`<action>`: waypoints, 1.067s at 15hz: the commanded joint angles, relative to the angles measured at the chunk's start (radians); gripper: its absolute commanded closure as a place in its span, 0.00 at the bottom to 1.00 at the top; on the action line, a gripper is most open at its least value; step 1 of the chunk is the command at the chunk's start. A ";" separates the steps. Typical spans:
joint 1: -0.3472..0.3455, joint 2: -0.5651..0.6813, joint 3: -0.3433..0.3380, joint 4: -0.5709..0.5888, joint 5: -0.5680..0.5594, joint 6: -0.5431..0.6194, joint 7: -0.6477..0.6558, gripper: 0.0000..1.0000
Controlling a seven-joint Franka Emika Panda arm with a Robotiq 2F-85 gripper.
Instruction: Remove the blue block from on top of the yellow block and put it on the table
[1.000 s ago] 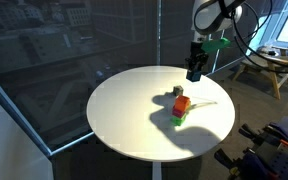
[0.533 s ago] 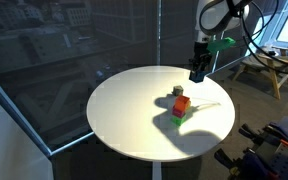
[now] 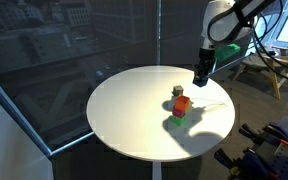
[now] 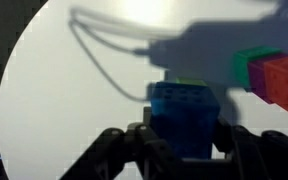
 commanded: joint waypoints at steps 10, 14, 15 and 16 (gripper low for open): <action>-0.046 0.026 -0.022 -0.110 -0.066 0.191 -0.041 0.70; -0.050 0.072 -0.019 -0.094 -0.051 0.188 -0.053 0.70; -0.052 0.082 -0.017 -0.090 -0.047 0.180 -0.059 0.70; -0.054 0.091 -0.014 -0.088 -0.039 0.173 -0.068 0.70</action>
